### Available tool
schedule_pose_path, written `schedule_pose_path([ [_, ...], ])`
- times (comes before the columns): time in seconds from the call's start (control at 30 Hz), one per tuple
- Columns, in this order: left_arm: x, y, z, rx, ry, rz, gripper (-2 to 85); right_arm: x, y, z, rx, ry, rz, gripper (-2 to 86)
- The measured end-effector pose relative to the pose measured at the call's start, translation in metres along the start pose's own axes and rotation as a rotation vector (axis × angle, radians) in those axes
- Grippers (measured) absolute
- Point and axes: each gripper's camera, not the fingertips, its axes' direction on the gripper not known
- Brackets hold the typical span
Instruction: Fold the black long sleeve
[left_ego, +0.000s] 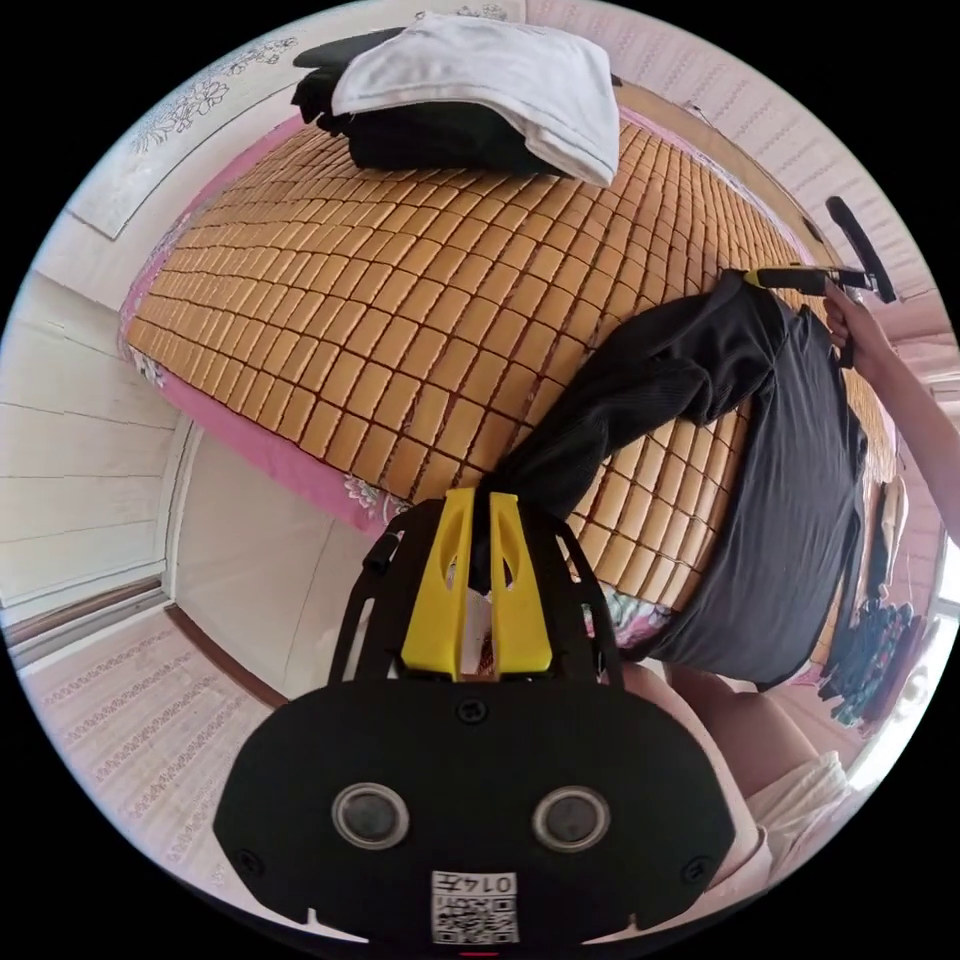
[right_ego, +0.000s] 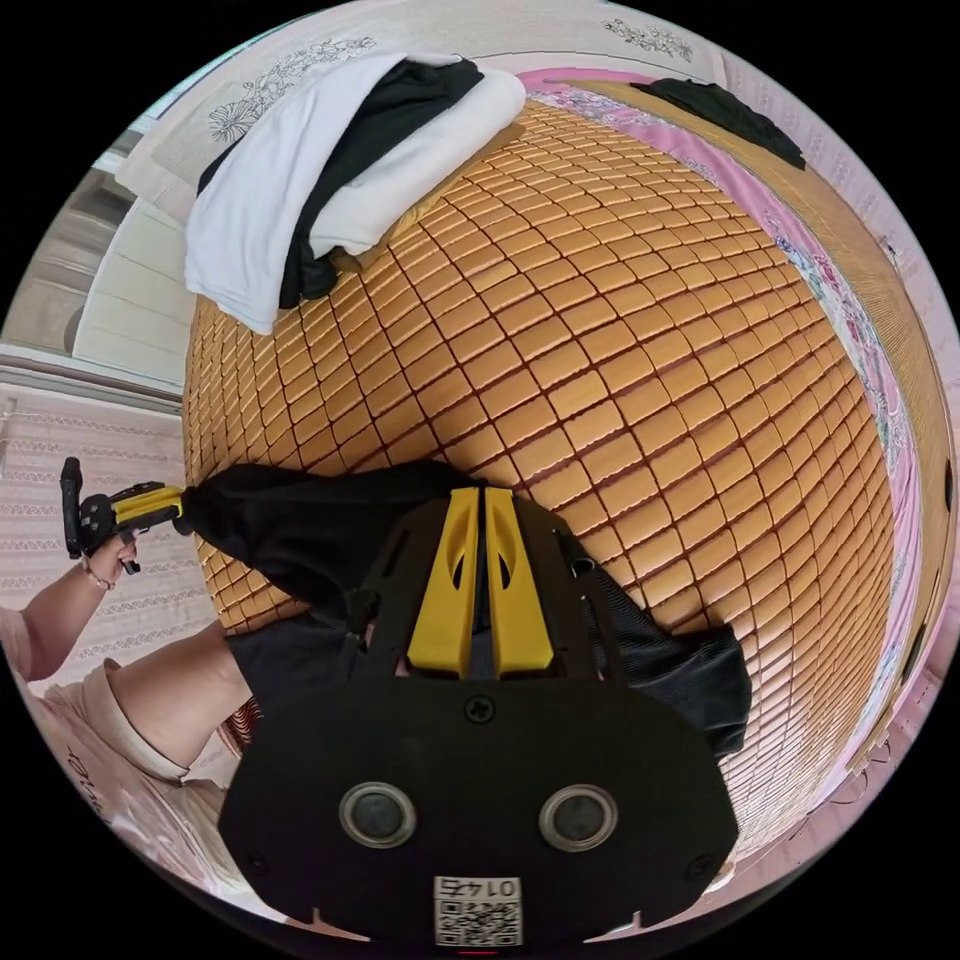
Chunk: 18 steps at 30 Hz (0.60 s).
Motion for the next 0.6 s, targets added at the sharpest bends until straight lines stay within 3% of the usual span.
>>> schedule_pose_path([
  [0.2, -0.027, 0.025, -0.079, 0.278, -0.229, 0.006, 2.2, -0.007, -0.01, -0.007, 0.016, 0.042, -0.028, -0.6],
  [0.37, -0.06, 0.029, -0.083, 0.286, -0.308, -0.1, 4.8, 0.0, -0.018, -0.001, 0.018, 0.018, 0.023, -0.7],
  [0.5, -0.086, 0.029, -0.058, 0.161, -0.165, -0.204, 5.1, 0.007, -0.02, 0.0, 0.029, -0.015, 0.059, -0.8],
  [0.6, -0.091, 0.024, -0.056, 0.179, -0.083, -0.234, 5.1, 0.006, -0.02, -0.001, 0.024, 0.002, 0.041, -0.8],
])
